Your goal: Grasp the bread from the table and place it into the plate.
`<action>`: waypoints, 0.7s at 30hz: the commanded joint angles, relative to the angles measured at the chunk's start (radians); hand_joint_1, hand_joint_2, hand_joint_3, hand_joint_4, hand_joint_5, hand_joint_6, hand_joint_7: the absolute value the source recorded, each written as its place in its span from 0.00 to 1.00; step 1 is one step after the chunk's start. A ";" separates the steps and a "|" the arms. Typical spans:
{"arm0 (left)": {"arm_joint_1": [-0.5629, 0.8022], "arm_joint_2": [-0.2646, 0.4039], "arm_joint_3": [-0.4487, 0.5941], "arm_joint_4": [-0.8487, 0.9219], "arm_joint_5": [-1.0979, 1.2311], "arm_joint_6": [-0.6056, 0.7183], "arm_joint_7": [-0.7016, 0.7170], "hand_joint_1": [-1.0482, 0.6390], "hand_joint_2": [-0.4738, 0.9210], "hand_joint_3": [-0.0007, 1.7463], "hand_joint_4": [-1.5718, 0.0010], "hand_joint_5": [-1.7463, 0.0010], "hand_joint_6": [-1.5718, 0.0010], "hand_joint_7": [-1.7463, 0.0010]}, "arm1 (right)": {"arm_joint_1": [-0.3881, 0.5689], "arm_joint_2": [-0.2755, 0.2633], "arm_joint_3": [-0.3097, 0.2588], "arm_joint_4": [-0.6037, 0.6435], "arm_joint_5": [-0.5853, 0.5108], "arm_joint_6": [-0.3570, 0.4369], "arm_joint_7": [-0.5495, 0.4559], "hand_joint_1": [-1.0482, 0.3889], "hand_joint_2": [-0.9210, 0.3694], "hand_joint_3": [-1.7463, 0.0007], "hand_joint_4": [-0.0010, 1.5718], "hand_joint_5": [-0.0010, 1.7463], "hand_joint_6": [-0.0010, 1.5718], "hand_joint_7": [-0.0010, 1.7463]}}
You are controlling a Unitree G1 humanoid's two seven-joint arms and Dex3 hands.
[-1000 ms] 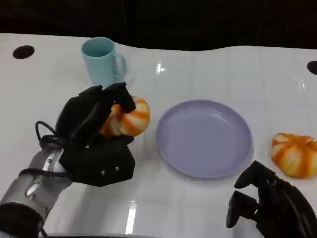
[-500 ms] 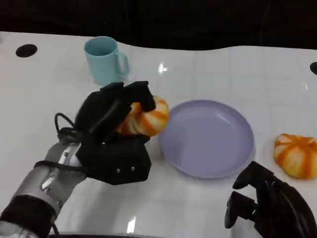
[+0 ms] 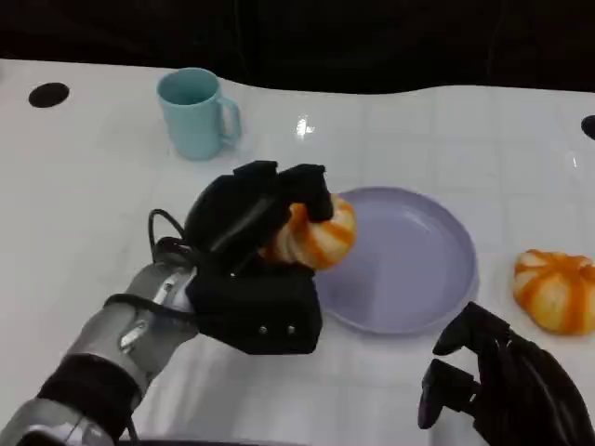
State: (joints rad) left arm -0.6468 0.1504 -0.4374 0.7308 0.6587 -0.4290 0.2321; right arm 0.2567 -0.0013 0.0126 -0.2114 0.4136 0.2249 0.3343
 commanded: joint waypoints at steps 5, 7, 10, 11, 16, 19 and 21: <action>-0.053 -0.027 -0.019 0.045 0.012 0.013 0.007 0.49 0.67 0.73 0.40 0.00 0.53 0.00 | 0.009 -0.003 0.003 -0.007 -0.001 -0.027 0.008 0.36 0.00 0.73 0.47 1.00 0.29 0.99; -0.061 -0.034 -0.026 0.054 0.014 0.017 0.010 0.48 0.70 0.69 0.40 0.00 0.54 0.00 | 0.008 -0.004 0.004 -0.003 0.003 -0.029 0.012 0.35 0.00 0.73 0.48 1.00 0.29 0.99; -0.074 -0.046 -0.034 0.072 0.012 0.016 0.011 0.48 0.72 0.67 0.40 0.00 0.55 0.00 | 0.007 -0.005 0.003 -0.003 0.011 -0.022 0.014 0.35 0.00 0.73 0.48 1.00 0.29 1.00; -0.079 -0.051 -0.037 0.081 0.011 0.014 0.012 0.49 0.72 0.67 0.40 0.00 0.55 0.00 | 0.006 -0.006 0.003 -0.003 0.013 -0.019 0.015 0.35 0.00 0.73 0.48 1.00 0.29 1.00; -0.089 -0.055 -0.041 0.098 0.009 0.008 0.017 0.50 0.72 0.66 0.40 0.00 0.55 0.00 | 0.006 -0.008 0.003 -0.003 0.014 -0.017 0.016 0.35 0.00 0.73 0.48 1.00 0.29 1.00; -0.090 -0.056 -0.042 0.101 0.009 0.007 0.018 0.50 0.72 0.66 0.40 0.00 0.55 0.00 | 0.006 -0.007 0.003 -0.003 0.014 -0.017 0.017 0.35 0.00 0.73 0.48 1.00 0.29 1.00; -0.107 -0.076 -0.049 0.127 0.012 0.015 0.014 0.50 0.72 0.66 0.41 0.00 0.55 0.00 | 0.004 -0.008 0.001 -0.003 0.022 -0.009 0.020 0.35 0.00 0.73 0.48 1.00 0.29 1.00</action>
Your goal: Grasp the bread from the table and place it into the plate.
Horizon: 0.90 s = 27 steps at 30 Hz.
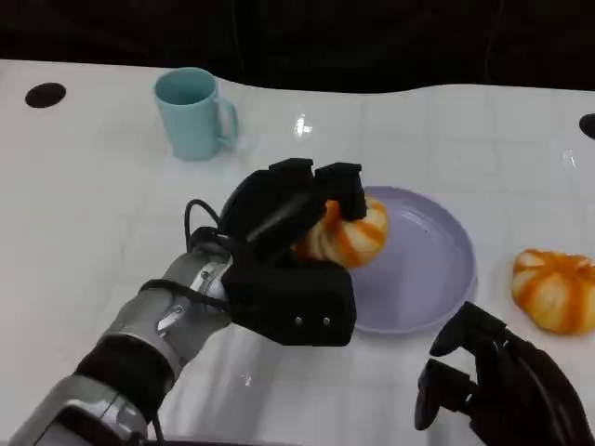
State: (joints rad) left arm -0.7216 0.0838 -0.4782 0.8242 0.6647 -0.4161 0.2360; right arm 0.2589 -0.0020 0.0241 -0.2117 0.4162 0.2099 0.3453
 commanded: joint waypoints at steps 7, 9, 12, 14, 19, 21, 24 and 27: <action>-0.088 -0.063 -0.033 0.132 0.014 0.002 0.031 0.52 0.71 0.64 0.42 0.00 0.56 0.00 | -0.005 -0.013 -0.016 0.005 0.035 0.016 0.023 0.35 0.00 0.72 0.49 1.00 0.29 1.00; -0.104 -0.080 -0.040 0.159 0.016 0.010 0.034 0.53 0.71 0.61 0.42 0.00 0.56 0.00 | -0.009 -0.014 -0.019 0.015 0.042 0.009 0.038 0.35 0.00 0.72 0.49 1.00 0.29 1.00; -0.113 -0.086 -0.043 0.177 0.014 0.009 0.038 0.53 0.72 0.59 0.42 0.00 0.56 0.00 | -0.010 -0.013 -0.022 0.019 0.044 0.007 0.046 0.35 0.00 0.72 0.49 1.00 0.29 1.00; -0.132 -0.105 -0.051 0.202 0.020 0.020 0.045 0.52 0.71 0.58 0.42 0.00 0.57 0.00 | -0.007 -0.010 -0.020 0.012 0.041 0.012 0.039 0.35 0.00 0.72 0.49 1.00 0.29 1.00; -0.158 -0.128 -0.059 0.246 0.025 0.037 0.065 0.53 0.74 0.52 0.42 0.00 0.57 0.00 | -0.006 -0.006 -0.017 0.015 0.038 0.007 0.038 0.35 0.00 0.73 0.49 1.00 0.29 1.00; -0.163 -0.130 -0.057 0.255 0.020 0.034 0.060 0.53 0.74 0.52 0.43 0.00 0.57 0.02 | -0.006 -0.006 -0.016 0.016 0.036 0.005 0.039 0.35 0.00 0.73 0.49 1.00 0.29 1.00; -0.169 -0.130 -0.055 0.265 0.014 0.029 0.042 0.50 0.74 0.47 0.50 0.05 0.53 0.29 | -0.007 -0.008 -0.015 0.017 0.035 0.004 0.043 0.35 0.00 0.73 0.49 1.00 0.29 0.99; -0.171 -0.130 -0.056 0.268 0.014 0.029 0.041 0.50 0.74 0.46 0.51 0.06 0.52 0.34 | -0.007 -0.009 -0.015 0.017 0.035 0.003 0.044 0.35 0.00 0.73 0.49 1.00 0.29 0.99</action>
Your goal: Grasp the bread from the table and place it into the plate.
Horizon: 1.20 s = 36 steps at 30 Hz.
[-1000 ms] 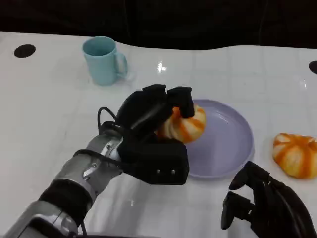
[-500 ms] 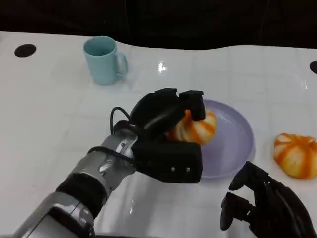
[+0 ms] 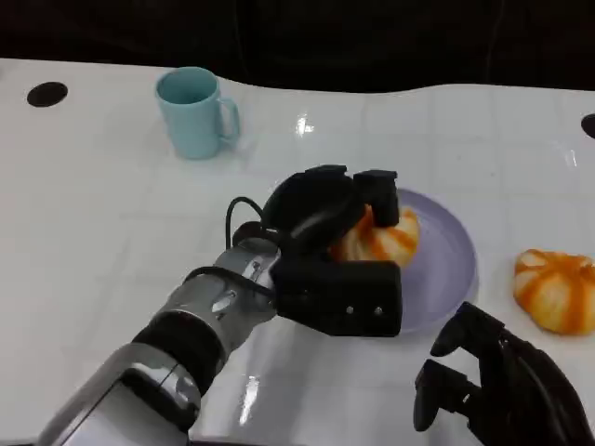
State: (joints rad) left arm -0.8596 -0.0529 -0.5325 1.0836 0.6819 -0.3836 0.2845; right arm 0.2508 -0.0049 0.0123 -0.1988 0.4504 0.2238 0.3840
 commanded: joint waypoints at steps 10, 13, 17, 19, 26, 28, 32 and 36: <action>-0.051 0.029 -0.057 0.006 0.035 0.039 -0.104 0.26 1.00 0.23 0.95 0.70 0.88 0.84 | 0.005 -0.006 -0.002 -0.005 0.003 -0.006 0.004 0.36 0.00 0.71 0.48 1.00 0.28 1.00; -0.052 0.036 -0.074 -0.002 0.047 0.053 -0.112 0.19 1.00 0.27 1.00 0.87 0.93 0.86 | 0.006 -0.008 0.000 -0.004 -0.007 -0.018 0.004 0.36 0.00 0.71 0.48 1.00 0.28 1.00; -0.051 0.037 -0.078 -0.006 0.052 0.057 -0.110 0.17 1.00 0.28 1.00 0.94 0.93 0.87 | 0.007 -0.009 0.003 -0.002 -0.011 -0.026 0.005 0.36 0.00 0.71 0.48 1.00 0.28 1.00; -0.051 0.037 -0.080 -0.007 0.055 0.068 -0.121 0.15 1.00 0.29 1.00 0.96 0.95 0.88 | 0.005 -0.009 0.001 0.000 -0.005 -0.023 0.007 0.36 0.00 0.71 0.48 1.00 0.28 1.00; -0.048 0.038 -0.087 -0.022 0.057 0.100 -0.160 0.08 1.00 0.33 1.00 1.00 1.00 0.91 | 0.002 -0.009 -0.002 0.001 0.001 -0.015 0.007 0.36 0.00 0.71 0.48 1.00 0.29 1.00; -0.047 0.040 -0.087 -0.029 0.054 0.109 -0.178 0.06 1.00 0.33 1.00 1.00 1.00 0.92 | 0.002 -0.011 -0.002 0.000 0.000 -0.014 0.005 0.35 0.00 0.71 0.49 1.00 0.30 1.00; -0.045 0.043 -0.082 -0.048 0.048 0.123 -0.204 0.06 1.00 0.34 1.00 1.00 1.00 0.92 | 0.005 -0.011 -0.001 -0.004 -0.009 -0.017 -0.002 0.35 0.00 0.72 0.49 1.00 0.29 1.00; -0.034 0.054 -0.080 -0.072 0.050 0.125 -0.202 0.06 1.00 0.34 1.00 1.00 0.99 0.92 | 0.008 -0.010 -0.001 -0.006 -0.009 -0.017 -0.006 0.35 0.00 0.72 0.49 1.00 0.29 1.00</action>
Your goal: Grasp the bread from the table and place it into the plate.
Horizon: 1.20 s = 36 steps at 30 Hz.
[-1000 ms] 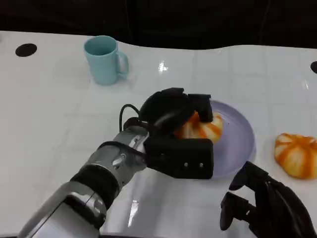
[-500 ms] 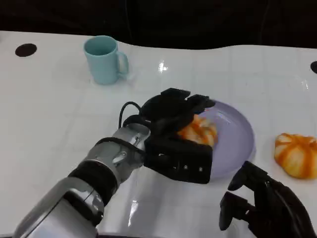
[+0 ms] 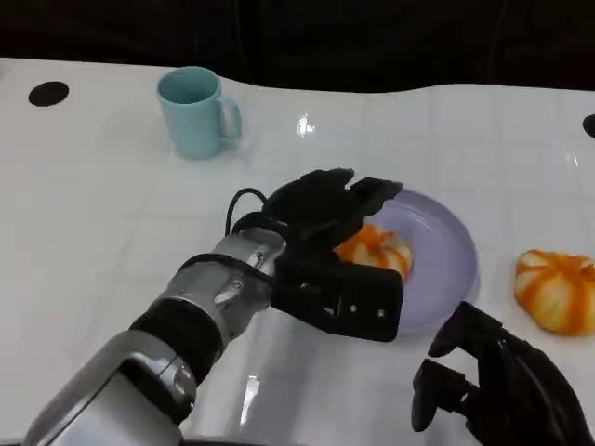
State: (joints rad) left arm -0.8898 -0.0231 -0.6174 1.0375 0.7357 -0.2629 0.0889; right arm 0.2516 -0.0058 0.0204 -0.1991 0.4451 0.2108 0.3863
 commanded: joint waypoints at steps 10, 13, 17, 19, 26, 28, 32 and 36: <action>0.086 0.070 0.086 -0.107 -0.108 -0.085 0.001 0.12 1.00 0.26 0.95 0.97 0.93 0.90 | 0.002 -0.007 -0.017 -0.002 0.005 0.001 -0.009 0.35 0.00 0.72 0.50 1.00 0.30 1.00; 0.140 0.093 0.142 -0.139 -0.190 -0.168 -0.024 0.17 1.00 0.22 0.83 0.90 0.85 0.88 | 0.003 -0.008 -0.017 -0.007 -0.007 0.001 -0.020 0.34 0.00 0.72 0.50 1.00 0.30 1.00; 0.152 0.098 0.156 -0.148 -0.208 -0.187 -0.039 0.18 1.00 0.22 0.80 0.87 0.83 0.88 | 0.003 -0.008 -0.017 -0.009 -0.014 0.000 -0.024 0.34 0.00 0.72 0.50 1.00 0.30 1.00; 0.179 0.104 0.182 -0.157 -0.248 -0.234 -0.049 0.18 1.00 0.22 0.80 0.87 0.82 0.89 | 0.003 -0.006 -0.020 -0.009 -0.008 0.005 -0.025 0.34 0.00 0.72 0.50 1.00 0.30 1.00; 0.227 0.110 0.238 -0.160 -0.331 -0.339 -0.078 0.23 1.00 0.18 0.81 0.57 0.70 0.90 | 0.004 0.000 -0.026 -0.013 -0.002 0.014 -0.036 0.35 0.01 0.73 0.50 1.00 0.30 1.00; 0.228 0.109 0.241 -0.160 -0.330 -0.340 -0.081 0.23 1.00 0.18 0.82 0.57 0.70 0.91 | 0.004 -0.001 -0.026 -0.013 -0.002 0.014 -0.036 0.35 0.01 0.73 0.50 1.00 0.30 1.00; 0.333 0.067 0.338 -0.225 -0.558 -0.362 -0.222 0.25 1.00 0.16 0.72 0.50 0.63 0.88 | 0.004 -0.003 -0.022 -0.017 -0.012 0.015 -0.042 0.35 0.01 0.74 0.49 1.00 0.30 0.99; 0.420 0.042 0.414 -0.311 -0.752 -0.338 -0.374 0.28 1.00 0.14 0.59 0.41 0.51 0.83 | 0.005 -0.006 -0.020 -0.020 -0.023 0.015 -0.049 0.35 0.01 0.74 0.48 1.00 0.29 0.99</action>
State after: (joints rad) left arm -0.5207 0.0159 -0.2495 0.7749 0.0750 -0.6188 -0.2081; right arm 0.2516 -0.0040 0.0013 -0.2067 0.4274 0.2207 0.3467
